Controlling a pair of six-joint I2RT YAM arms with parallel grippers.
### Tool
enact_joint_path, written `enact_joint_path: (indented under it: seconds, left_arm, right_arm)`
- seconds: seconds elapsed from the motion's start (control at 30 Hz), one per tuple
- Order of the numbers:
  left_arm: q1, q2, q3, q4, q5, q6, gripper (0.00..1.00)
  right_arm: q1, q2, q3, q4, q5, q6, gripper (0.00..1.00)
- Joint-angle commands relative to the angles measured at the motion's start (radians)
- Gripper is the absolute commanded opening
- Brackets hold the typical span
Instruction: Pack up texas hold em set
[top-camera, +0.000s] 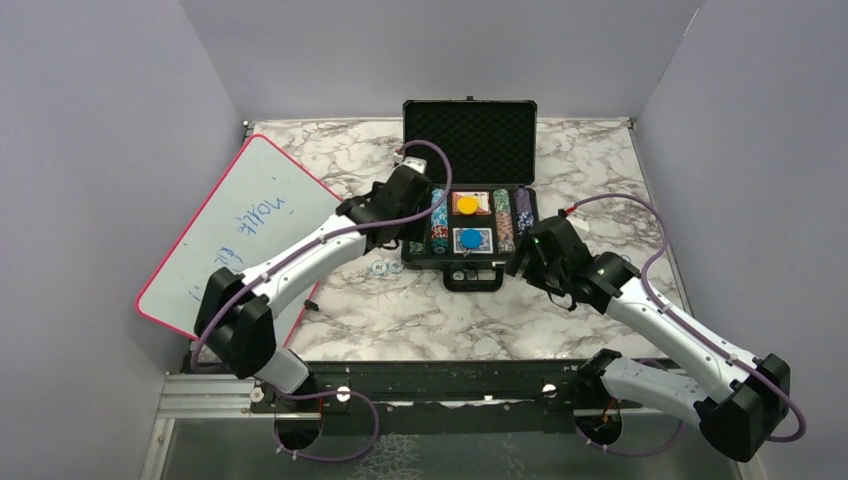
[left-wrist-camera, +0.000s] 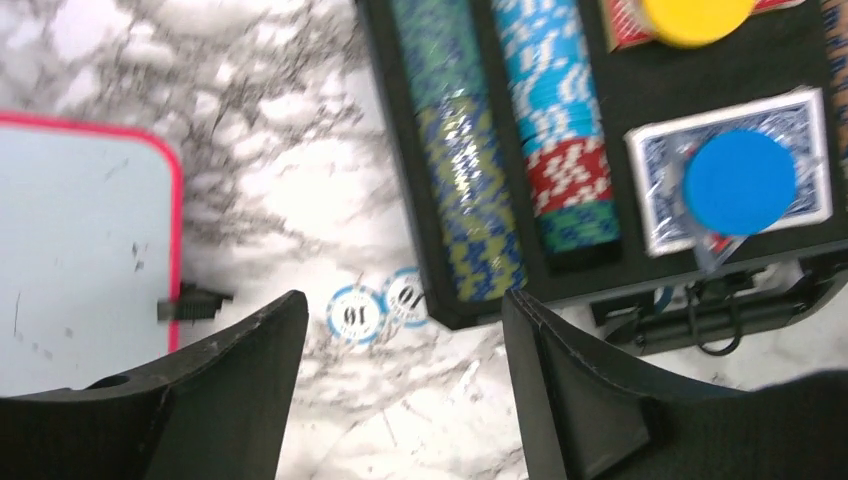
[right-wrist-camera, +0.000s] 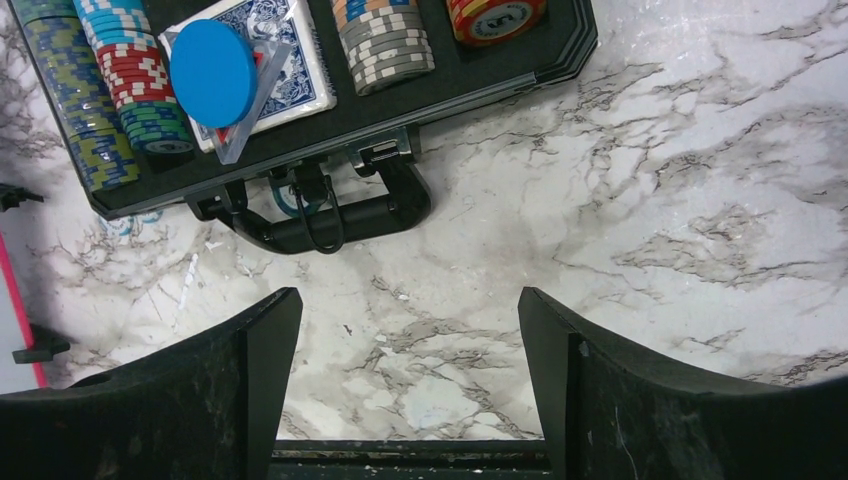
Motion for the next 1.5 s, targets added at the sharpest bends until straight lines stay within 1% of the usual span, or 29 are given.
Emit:
enact_joint_path:
  seconds: [0.0, 0.07, 0.13, 0.2, 0.27, 0.43, 0.57, 0.77, 0.83, 0.97, 1.1, 1.3, 1.47]
  left_arm:
    - [0.042, -0.133, -0.197, 0.056, -0.049, -0.056, 0.64]
    - [0.076, -0.158, -0.254, 0.080, -0.021, -0.070, 0.57]
    - [0.106, -0.157, -0.286, 0.112, 0.015, -0.074, 0.54]
    - [0.129, -0.131, -0.296, 0.141, 0.064, -0.072, 0.52]
    - [0.147, -0.087, -0.297, 0.158, 0.084, -0.075, 0.50]
    - [0.199, 0.007, -0.311, 0.225, 0.153, -0.089, 0.41]
    - [0.213, 0.056, -0.318, 0.263, 0.193, -0.093, 0.38]
    - [0.214, 0.102, -0.346, 0.289, 0.247, -0.089, 0.34]
    - [0.215, 0.101, -0.360, 0.296, 0.273, -0.088, 0.34]
    - [0.214, 0.099, -0.392, 0.300, 0.293, -0.056, 0.34]
    - [0.215, 0.091, -0.435, 0.291, 0.307, -0.055, 0.34]
    - [0.210, 0.030, -0.515, 0.257, 0.361, -0.124, 0.34]
    - [0.164, -0.056, -0.586, 0.245, 0.426, -0.196, 0.34]
  right_arm:
    - [-0.004, 0.018, -0.005, 0.032, -0.012, 0.000, 0.82]
    - [-0.004, 0.026, -0.002, 0.036, -0.019, 0.000, 0.82]
    - [-0.004, 0.031, 0.001, 0.038, -0.025, 0.001, 0.82]
    - [-0.004, 0.034, 0.004, 0.040, -0.027, 0.002, 0.82]
    - [-0.005, 0.034, 0.010, 0.037, -0.027, 0.002, 0.82]
    - [-0.004, 0.017, 0.008, 0.028, -0.022, 0.008, 0.82]
    - [-0.004, 0.008, 0.001, 0.028, -0.022, 0.009, 0.81]
    - [-0.004, 0.027, -0.006, 0.044, -0.037, -0.015, 0.82]
    - [-0.004, 0.040, -0.007, 0.043, -0.040, -0.017, 0.81]
    - [-0.004, 0.056, -0.010, 0.044, -0.048, -0.020, 0.81]
    - [-0.004, 0.055, -0.018, 0.049, -0.050, -0.020, 0.81]
    - [-0.004, 0.061, -0.020, 0.048, -0.053, -0.017, 0.81]
    - [-0.004, 0.079, -0.023, 0.063, -0.065, -0.013, 0.81]
